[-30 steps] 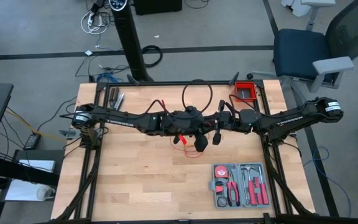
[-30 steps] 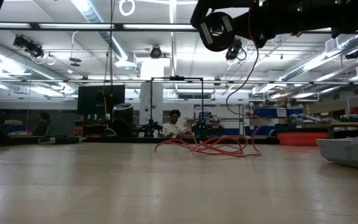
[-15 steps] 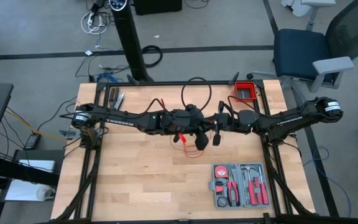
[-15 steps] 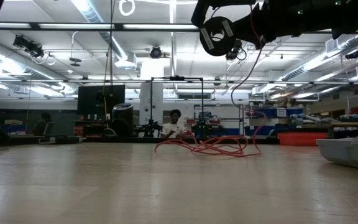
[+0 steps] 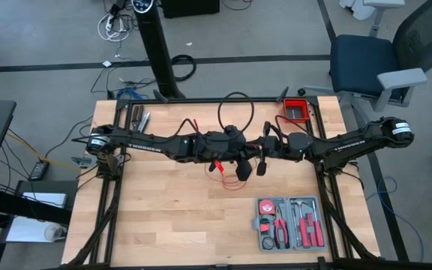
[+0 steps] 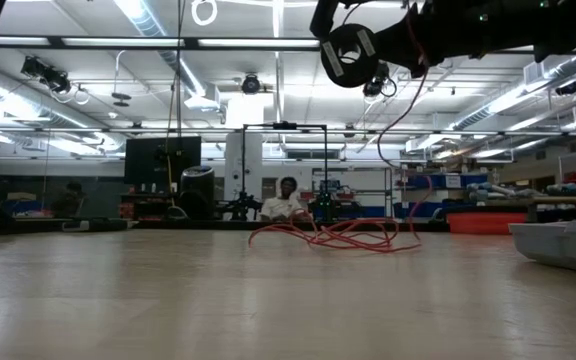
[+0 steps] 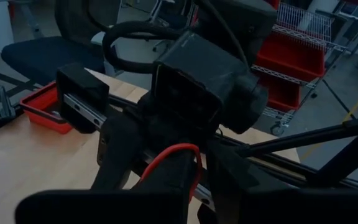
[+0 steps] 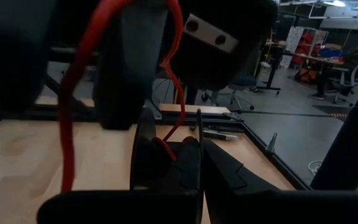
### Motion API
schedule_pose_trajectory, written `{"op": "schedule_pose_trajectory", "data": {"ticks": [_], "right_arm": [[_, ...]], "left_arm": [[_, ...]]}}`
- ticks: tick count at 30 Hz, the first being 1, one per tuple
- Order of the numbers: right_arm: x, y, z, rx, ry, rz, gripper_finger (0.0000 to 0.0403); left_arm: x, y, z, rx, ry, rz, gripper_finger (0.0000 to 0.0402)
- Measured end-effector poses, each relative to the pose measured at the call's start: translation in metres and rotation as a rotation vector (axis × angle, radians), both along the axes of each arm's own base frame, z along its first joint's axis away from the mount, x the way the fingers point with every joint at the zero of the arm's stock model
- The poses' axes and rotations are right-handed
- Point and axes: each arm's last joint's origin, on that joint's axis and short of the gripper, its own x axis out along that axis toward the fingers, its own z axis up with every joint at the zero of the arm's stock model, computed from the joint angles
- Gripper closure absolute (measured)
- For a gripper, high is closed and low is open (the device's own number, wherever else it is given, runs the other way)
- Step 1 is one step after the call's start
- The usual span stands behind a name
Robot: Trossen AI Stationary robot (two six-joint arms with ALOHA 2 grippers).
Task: Coil cords
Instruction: Coil the wire
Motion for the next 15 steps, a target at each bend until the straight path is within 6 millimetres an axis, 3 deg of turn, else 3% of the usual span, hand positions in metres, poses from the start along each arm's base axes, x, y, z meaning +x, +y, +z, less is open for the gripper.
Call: {"op": "schedule_pose_trajectory", "data": {"ticks": [15], "right_arm": [[-0.0001,-0.0001,0.0008,-0.001,-0.007,-0.005,0.0400]], "left_arm": [[0.0007,-0.0003,0.0008,-0.002,-0.016,-0.003,0.0348]]}}
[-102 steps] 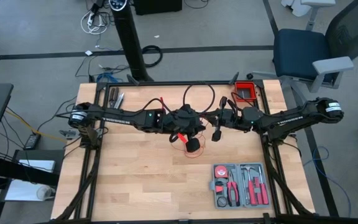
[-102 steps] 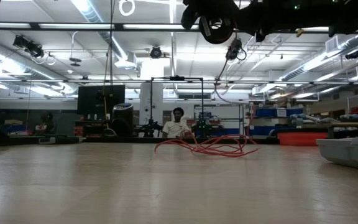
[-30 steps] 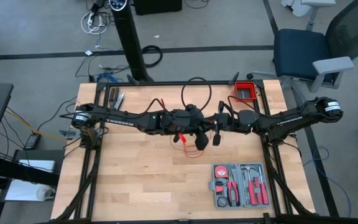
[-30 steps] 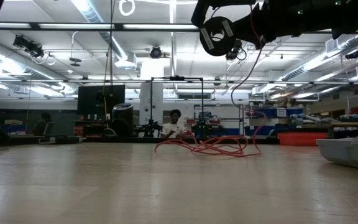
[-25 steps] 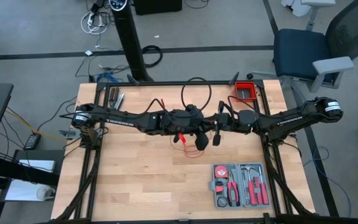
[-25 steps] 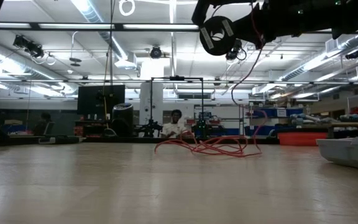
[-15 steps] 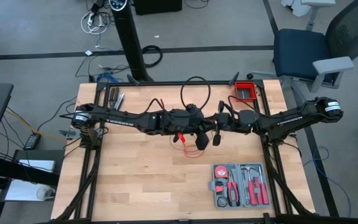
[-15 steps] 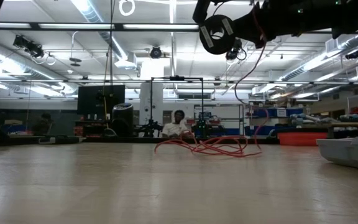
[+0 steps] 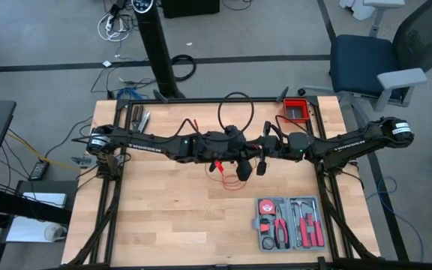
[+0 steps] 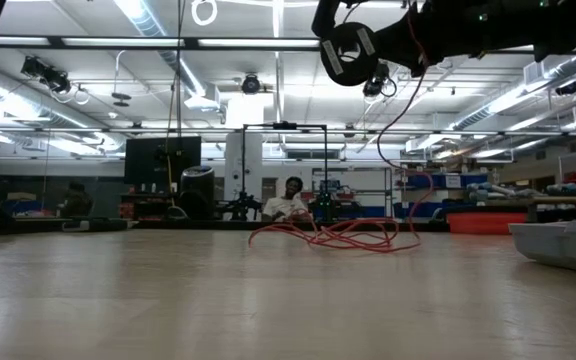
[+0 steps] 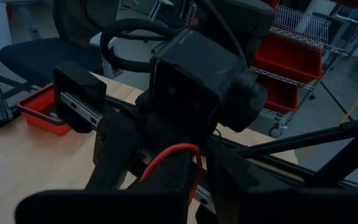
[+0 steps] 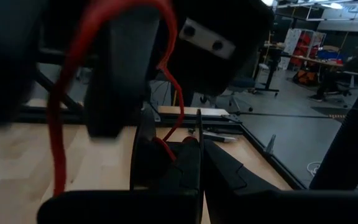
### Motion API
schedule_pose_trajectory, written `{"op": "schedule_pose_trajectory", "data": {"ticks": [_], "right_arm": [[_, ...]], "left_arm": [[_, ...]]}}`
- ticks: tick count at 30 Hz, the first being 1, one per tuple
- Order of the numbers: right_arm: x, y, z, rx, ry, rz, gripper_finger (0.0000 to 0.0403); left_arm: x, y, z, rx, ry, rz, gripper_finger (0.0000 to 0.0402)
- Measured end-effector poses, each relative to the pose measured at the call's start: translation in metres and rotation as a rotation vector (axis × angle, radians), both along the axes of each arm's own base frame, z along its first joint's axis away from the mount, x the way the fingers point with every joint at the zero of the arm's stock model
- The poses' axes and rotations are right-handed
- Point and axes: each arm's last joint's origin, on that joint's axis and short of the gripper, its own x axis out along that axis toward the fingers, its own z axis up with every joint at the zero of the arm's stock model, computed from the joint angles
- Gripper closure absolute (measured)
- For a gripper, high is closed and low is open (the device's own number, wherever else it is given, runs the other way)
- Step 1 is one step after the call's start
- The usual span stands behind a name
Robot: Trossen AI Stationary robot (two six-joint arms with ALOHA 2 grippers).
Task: Coil cords
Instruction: Coil the wire
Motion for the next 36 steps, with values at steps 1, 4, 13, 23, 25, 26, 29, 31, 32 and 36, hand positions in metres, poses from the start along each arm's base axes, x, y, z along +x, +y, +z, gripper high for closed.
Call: {"op": "schedule_pose_trajectory", "data": {"ticks": [1,4,13,23,25,26,29,31,32,36], "right_arm": [[0.000,0.000,-0.001,-0.002,0.007,0.000,0.0400],[0.000,0.000,-0.001,-0.016,0.016,0.000,0.0400],[0.000,-0.001,-0.001,-0.035,0.019,-0.011,0.0400],[-0.005,-0.002,0.005,-0.050,-0.003,-0.039,0.0400],[-0.005,-0.002,0.004,-0.053,0.011,-0.038,0.0400],[-0.005,-0.002,0.003,-0.054,0.018,-0.038,0.0400],[-0.005,-0.002,0.003,-0.066,0.023,-0.041,0.0400],[-0.005,-0.002,0.003,-0.071,0.026,-0.051,0.0400],[-0.006,-0.002,0.003,-0.071,0.030,-0.050,0.0400],[-0.007,-0.002,0.003,-0.074,0.037,-0.051,0.0400]], "left_arm": [[0.000,0.000,0.001,-0.001,-0.011,0.000,0.0348],[0.001,0.000,0.002,-0.002,-0.027,0.000,0.0348],[0.002,0.000,0.010,-0.009,-0.104,-0.003,0.0348],[0.002,-0.001,0.009,-0.007,-0.095,-0.008,0.0348],[0.002,-0.001,0.008,-0.006,-0.086,-0.018,0.0348],[0.002,-0.001,0.007,-0.003,-0.080,-0.023,0.0348],[0.001,-0.001,0.006,0.037,-0.059,-0.038,0.0348],[0.001,-0.001,0.003,0.054,-0.025,-0.054,0.0348],[0.001,-0.002,0.001,0.058,-0.005,-0.067,0.0348],[-0.001,-0.002,-0.007,0.065,0.085,-0.089,0.0345]]}}
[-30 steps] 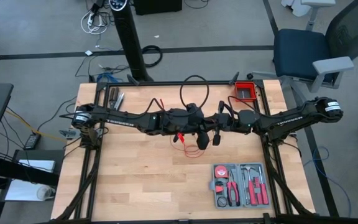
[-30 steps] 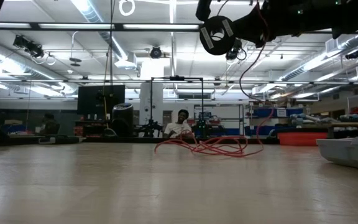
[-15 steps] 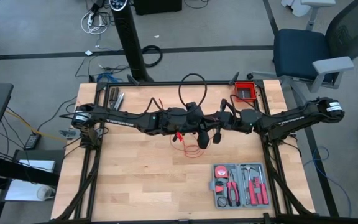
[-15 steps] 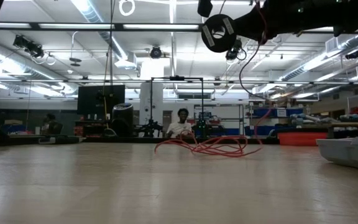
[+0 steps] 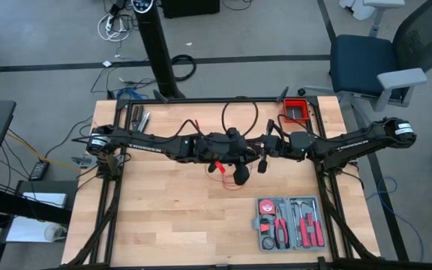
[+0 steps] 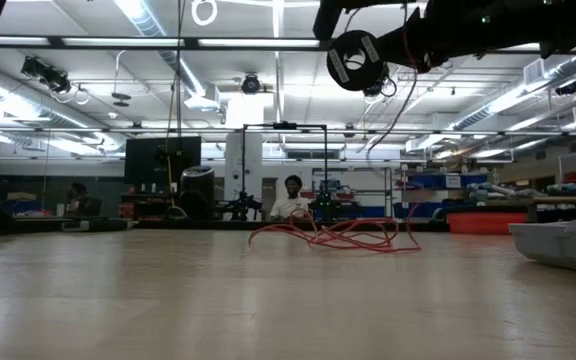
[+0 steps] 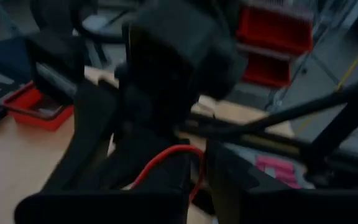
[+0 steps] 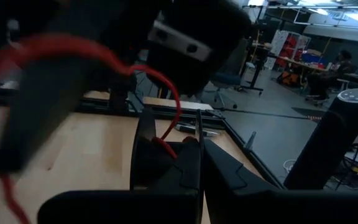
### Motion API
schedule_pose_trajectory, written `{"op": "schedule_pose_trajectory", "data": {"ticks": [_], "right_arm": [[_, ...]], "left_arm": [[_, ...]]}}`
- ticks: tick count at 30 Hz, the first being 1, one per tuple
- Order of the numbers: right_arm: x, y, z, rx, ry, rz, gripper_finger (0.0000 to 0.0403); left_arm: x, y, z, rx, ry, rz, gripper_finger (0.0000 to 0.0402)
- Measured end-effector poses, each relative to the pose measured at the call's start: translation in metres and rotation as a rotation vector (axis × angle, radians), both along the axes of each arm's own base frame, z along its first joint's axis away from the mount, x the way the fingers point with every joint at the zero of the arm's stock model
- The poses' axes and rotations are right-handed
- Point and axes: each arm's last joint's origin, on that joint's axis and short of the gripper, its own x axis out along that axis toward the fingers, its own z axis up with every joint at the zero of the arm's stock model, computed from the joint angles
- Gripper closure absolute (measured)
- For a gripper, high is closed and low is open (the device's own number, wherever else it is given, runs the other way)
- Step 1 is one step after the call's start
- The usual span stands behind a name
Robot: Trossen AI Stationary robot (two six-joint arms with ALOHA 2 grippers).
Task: Coil cords
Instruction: Coil the wire
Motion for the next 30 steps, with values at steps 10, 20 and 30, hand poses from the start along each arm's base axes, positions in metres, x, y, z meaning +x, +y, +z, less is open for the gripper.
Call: {"op": "schedule_pose_trajectory", "data": {"ticks": [10,20,30], "right_arm": [[-0.010,-0.001,0.012,-0.010,-0.051,-0.014,0.0401],[-0.011,-0.002,0.011,-0.020,-0.028,-0.032,0.0401],[-0.012,-0.002,0.013,-0.035,-0.037,-0.058,0.0401]], "left_arm": [[-0.003,-0.001,-0.007,0.065,0.086,0.018,0.0289],[-0.004,0.001,-0.010,0.134,0.127,0.042,0.0250],[-0.004,-0.006,-0.009,0.195,0.171,0.004,0.0250]]}}
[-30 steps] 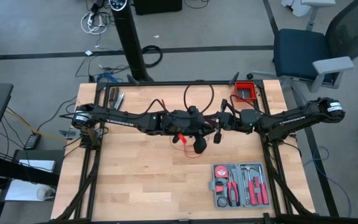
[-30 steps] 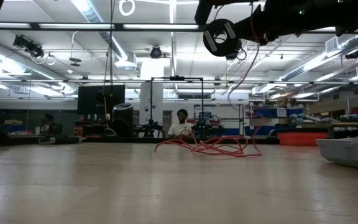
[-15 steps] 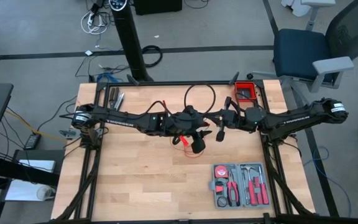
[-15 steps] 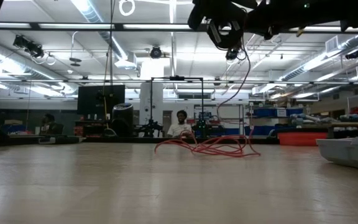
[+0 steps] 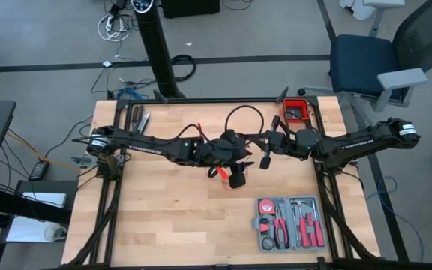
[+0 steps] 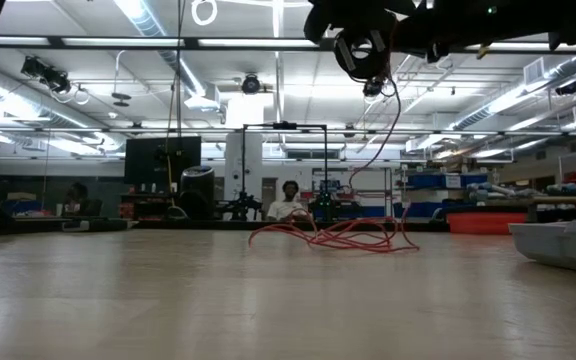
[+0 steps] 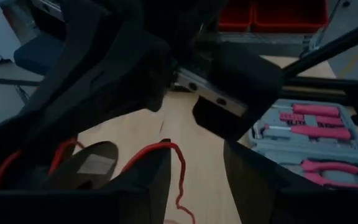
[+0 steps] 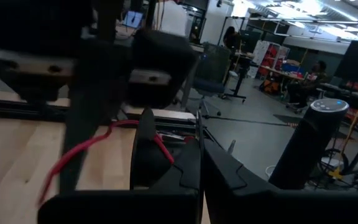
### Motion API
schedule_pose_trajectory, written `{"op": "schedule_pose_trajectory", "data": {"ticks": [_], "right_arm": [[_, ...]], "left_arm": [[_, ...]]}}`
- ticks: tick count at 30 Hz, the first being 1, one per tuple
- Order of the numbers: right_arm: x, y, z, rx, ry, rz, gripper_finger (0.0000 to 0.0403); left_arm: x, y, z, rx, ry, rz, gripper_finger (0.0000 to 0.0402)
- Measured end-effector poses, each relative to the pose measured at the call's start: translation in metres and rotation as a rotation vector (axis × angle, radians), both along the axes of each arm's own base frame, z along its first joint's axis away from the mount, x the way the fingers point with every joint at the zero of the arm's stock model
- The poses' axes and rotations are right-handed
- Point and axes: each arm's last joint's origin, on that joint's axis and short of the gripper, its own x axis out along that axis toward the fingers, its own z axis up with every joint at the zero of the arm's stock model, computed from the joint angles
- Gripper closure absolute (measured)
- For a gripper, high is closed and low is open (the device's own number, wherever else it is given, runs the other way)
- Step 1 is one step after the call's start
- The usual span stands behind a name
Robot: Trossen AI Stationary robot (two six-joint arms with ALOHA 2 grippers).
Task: Coil cords
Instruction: Coil the wire
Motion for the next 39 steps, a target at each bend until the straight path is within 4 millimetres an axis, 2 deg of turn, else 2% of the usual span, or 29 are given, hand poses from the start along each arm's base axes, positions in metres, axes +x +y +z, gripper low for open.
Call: {"op": "schedule_pose_trajectory", "data": {"ticks": [9,17,26,39], "right_arm": [[0.000,0.000,-0.001,-0.008,0.009,0.011,0.0401],[0.001,0.000,-0.001,-0.017,0.016,0.013,0.0401],[0.000,0.000,-0.001,-0.023,0.018,0.013,0.0401],[0.002,0.004,0.001,0.006,-0.020,0.100,0.0401]], "left_arm": [[0.001,0.001,0.022,0.039,-0.045,-0.012,0.0250],[-0.002,0.000,0.027,0.033,-0.011,-0.034,0.0250],[-0.011,-0.003,0.031,0.009,0.136,-0.066,0.0250],[-0.010,0.000,0.043,0.065,0.092,-0.034,0.0250]]}}
